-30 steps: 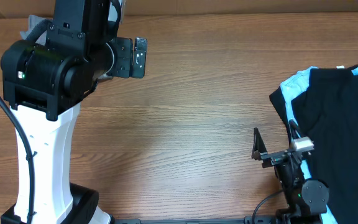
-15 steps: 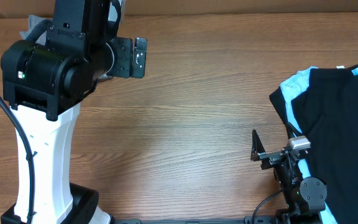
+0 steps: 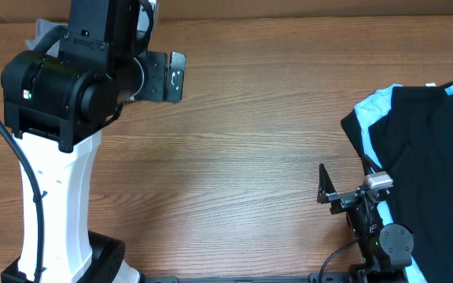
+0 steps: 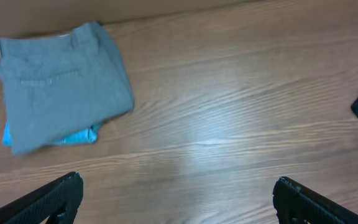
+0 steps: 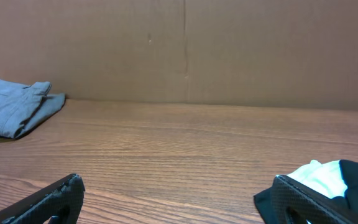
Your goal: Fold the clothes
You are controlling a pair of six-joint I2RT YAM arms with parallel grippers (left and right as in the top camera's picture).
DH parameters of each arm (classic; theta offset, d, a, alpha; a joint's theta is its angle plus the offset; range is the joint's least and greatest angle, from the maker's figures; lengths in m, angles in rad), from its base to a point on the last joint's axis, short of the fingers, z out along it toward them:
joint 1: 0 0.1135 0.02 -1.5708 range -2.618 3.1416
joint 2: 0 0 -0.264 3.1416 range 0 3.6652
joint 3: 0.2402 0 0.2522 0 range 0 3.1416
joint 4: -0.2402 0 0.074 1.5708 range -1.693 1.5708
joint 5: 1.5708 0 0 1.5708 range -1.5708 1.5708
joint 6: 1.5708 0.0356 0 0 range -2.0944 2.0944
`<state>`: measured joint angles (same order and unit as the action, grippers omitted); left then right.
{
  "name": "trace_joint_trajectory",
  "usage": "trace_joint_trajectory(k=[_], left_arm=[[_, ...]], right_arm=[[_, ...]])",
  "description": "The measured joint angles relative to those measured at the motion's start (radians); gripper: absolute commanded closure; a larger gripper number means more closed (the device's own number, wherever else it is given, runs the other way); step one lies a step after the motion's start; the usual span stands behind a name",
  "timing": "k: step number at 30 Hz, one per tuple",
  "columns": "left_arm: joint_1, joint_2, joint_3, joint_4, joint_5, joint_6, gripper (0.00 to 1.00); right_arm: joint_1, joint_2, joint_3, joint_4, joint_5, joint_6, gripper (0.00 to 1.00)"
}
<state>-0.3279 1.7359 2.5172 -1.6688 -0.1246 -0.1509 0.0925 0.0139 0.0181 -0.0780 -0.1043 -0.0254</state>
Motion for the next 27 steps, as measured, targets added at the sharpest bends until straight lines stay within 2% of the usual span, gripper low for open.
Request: trace_joint_trajectory(k=[3, 8, 13, 18, 27], left_arm=[[0.0, 0.0, 0.0, 0.05, -0.02, 0.003, 0.0], [0.001, -0.021, -0.048, 0.314, -0.048, 0.035, 0.0], [0.001, -0.101, -0.201, 0.544, -0.057, 0.092, 0.0], [0.022, -0.276, -0.533, 0.939, -0.051, 0.13, 0.0], [0.165, -0.622, -1.107, 1.349, 0.034, 0.149, 0.0]], right_arm=[[0.0, 0.0, 0.0, 0.0, 0.0, 0.0, 0.0], [0.0, 0.0, 0.0, 0.0, 0.0, 0.0, 0.0], [0.0, 0.0, 0.0, 0.0, 0.0, 0.0, 0.0], [0.0, 0.0, 0.0, 0.0, 0.0, 0.0, 0.0], [0.0, 0.0, 0.0, 0.0, 0.0, 0.0, 0.0]])
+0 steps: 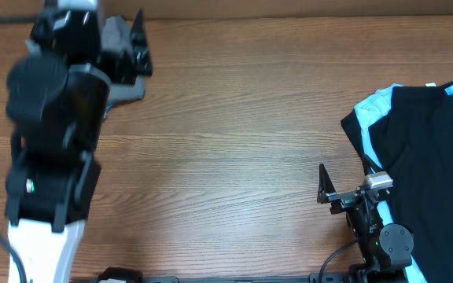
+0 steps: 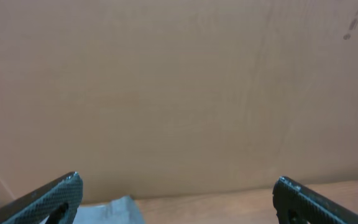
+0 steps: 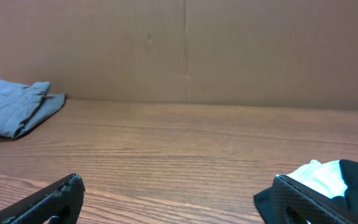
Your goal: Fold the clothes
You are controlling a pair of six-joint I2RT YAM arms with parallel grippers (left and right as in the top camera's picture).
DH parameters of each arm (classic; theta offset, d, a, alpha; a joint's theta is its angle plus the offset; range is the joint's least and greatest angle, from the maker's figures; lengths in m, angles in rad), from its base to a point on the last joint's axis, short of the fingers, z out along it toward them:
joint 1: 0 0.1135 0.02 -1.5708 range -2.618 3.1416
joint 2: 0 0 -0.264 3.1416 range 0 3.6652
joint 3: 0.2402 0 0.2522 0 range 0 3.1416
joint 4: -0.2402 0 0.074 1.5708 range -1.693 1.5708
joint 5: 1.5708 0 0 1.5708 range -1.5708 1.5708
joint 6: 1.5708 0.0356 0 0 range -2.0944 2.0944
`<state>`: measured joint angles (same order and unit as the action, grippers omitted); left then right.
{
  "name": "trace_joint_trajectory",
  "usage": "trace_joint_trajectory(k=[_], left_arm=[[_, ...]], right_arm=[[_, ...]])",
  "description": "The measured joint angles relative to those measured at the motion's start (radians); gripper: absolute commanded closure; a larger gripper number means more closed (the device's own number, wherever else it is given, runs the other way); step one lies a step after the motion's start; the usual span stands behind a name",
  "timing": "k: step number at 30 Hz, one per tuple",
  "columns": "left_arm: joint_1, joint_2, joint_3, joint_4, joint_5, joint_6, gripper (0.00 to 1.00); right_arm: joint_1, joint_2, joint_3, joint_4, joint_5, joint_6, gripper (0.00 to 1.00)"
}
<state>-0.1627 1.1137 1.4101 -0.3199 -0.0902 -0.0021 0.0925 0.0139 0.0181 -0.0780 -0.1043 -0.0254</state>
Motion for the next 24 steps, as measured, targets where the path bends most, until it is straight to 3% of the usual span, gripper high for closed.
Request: trace_joint_trajectory(k=[10, 24], left_arm=[[0.107, -0.408, -0.503, 0.441, 0.026, 0.003, 0.0], [0.126, -0.843, -1.055, 0.734, 0.027, 0.006, 0.0]], right_arm=[[0.0, 0.0, 0.0, 0.0, 0.0, 0.0, 0.0], [0.0, 0.0, 0.0, 0.0, 0.0, 0.0, 0.0]])
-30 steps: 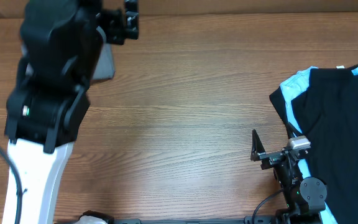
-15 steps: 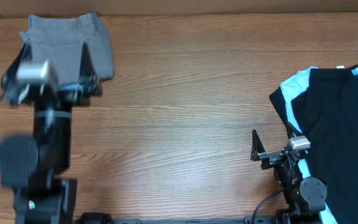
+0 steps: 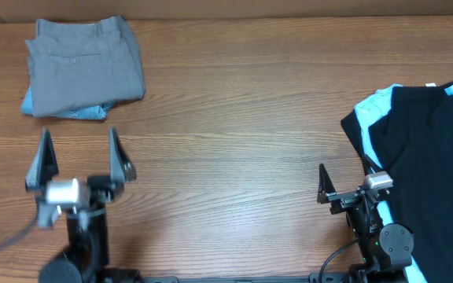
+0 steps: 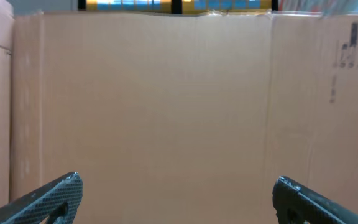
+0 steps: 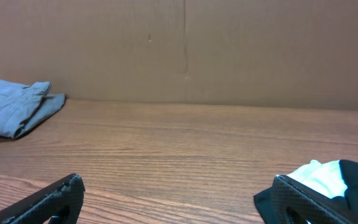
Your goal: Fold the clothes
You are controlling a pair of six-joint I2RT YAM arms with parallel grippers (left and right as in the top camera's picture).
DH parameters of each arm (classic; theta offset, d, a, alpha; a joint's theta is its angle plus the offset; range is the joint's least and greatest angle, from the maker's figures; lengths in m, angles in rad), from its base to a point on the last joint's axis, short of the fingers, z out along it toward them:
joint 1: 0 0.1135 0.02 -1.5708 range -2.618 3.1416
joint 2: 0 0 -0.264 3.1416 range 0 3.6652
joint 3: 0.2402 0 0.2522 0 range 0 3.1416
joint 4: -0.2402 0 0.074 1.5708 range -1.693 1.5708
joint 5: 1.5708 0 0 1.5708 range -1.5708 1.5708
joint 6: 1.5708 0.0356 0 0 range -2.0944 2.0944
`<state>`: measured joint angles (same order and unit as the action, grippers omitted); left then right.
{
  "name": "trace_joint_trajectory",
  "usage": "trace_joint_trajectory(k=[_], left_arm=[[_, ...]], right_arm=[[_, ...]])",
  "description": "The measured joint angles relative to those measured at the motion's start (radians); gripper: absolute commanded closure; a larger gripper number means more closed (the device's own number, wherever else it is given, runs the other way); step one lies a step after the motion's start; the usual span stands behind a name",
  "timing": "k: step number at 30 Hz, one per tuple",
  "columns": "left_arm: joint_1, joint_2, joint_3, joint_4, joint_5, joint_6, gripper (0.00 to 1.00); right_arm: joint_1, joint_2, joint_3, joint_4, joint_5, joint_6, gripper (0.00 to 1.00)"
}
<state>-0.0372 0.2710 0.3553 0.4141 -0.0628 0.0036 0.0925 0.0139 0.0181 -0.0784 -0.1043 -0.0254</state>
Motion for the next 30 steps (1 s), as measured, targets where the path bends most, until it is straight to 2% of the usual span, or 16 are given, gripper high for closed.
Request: trace_joint_trajectory(k=[6, 9, 10, 16, 23, 30], left_arm=[[0.0, -0.232, -0.22, 0.082, 0.001, 0.0, 0.0], [0.0, -0.255, -0.31, 0.215, 0.002, 0.0, 0.0], [0.0, -0.258, -0.323, 0.207, 0.002, 0.0, 0.0], [0.0, -0.258, -0.347, 0.068, 0.001, 0.0, 0.0], [0.0, -0.258, -0.347, -0.223, -0.003, -0.01, 0.0], [0.0, -0.258, -0.347, -0.412, -0.009, -0.023, 0.0]], right_arm=[[0.0, 0.0, 0.0, 0.001, 0.0, 0.0, 0.0], [0.0, 0.0, 0.0, 0.0, 0.0, 0.0, 0.0], [0.0, 0.0, 0.0, -0.001, 0.0, 0.0, 0.0], [0.0, 0.0, 0.0, 0.0, 0.0, 0.0, 0.0], [0.0, 0.0, 0.0, 0.0, 0.0, 0.0, 0.0], [0.0, 0.0, 0.0, 0.0, 0.0, 0.0, 0.0]])
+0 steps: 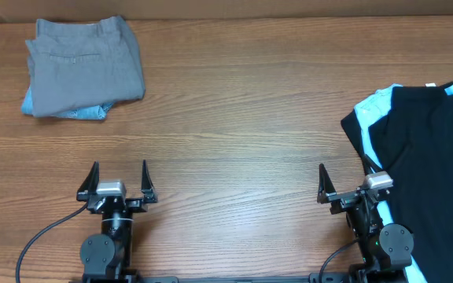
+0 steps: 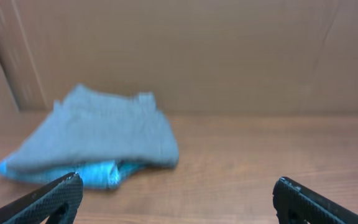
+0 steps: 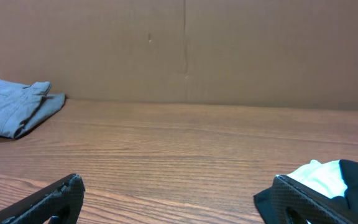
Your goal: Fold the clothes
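Observation:
A folded grey garment (image 1: 85, 67) lies on a light blue one at the table's far left, and shows as a grey pile (image 2: 98, 134) in the left wrist view and far off (image 3: 14, 112) in the right wrist view. A black garment (image 1: 435, 157) lies spread over a light blue one at the right edge, its corner beside my right finger. My left gripper (image 1: 118, 177) (image 2: 178, 199) stands open and empty near the front edge. My right gripper (image 1: 348, 189) (image 3: 178, 199) is open and empty, just left of the black garment.
A brown cardboard wall (image 3: 185, 50) closes off the far side of the wooden table (image 1: 242, 118). Cables run from both arm bases at the front edge.
My left arm has drawn in and sunk lower at the front edge, a little to the right. Its camera now faces the grey pile instead of the cardboard wall. The right arm has not moved.
My left arm stood high over the table's left part, open, looking down at the folded grey pile. Then it was above the pile at the far left corner. Then it was back near the front edge, and now rests low there. Both piles of clothes lie unchanged.

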You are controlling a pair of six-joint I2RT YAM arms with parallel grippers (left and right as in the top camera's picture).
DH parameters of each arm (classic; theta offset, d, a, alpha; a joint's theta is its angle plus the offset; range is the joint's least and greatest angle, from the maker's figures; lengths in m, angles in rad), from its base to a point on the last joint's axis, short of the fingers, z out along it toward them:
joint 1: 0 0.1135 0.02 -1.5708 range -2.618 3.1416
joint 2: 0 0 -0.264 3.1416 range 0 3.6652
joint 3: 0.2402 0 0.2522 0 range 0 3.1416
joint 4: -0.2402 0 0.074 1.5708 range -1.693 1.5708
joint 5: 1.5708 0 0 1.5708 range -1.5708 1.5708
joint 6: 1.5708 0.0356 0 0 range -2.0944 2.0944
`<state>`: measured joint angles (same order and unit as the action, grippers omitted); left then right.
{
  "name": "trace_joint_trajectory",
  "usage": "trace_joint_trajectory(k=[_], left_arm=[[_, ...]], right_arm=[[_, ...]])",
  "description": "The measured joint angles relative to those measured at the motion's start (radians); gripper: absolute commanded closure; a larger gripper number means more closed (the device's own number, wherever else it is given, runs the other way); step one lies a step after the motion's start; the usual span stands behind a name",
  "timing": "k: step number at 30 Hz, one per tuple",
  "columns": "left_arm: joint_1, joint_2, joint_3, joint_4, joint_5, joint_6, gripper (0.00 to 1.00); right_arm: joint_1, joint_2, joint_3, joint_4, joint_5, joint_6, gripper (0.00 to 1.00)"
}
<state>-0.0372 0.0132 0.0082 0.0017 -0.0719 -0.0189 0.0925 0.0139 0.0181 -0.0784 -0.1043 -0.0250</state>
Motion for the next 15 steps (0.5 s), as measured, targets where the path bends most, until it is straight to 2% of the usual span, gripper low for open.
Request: trace_joint_trajectory(k=[3, 15], left_arm=[[0.0, 0.0, 0.0, -0.071, 0.0, -0.001, 0.0], [0.0, 0.0, 0.0, -0.074, 0.0, -0.001, 0.0]], right_arm=[[0.0, 0.0, 0.0, 0.0, 0.0, 0.0, 0.0], [0.0, 0.0, 0.0, 0.0, 0.0, 0.0, 0.0]])
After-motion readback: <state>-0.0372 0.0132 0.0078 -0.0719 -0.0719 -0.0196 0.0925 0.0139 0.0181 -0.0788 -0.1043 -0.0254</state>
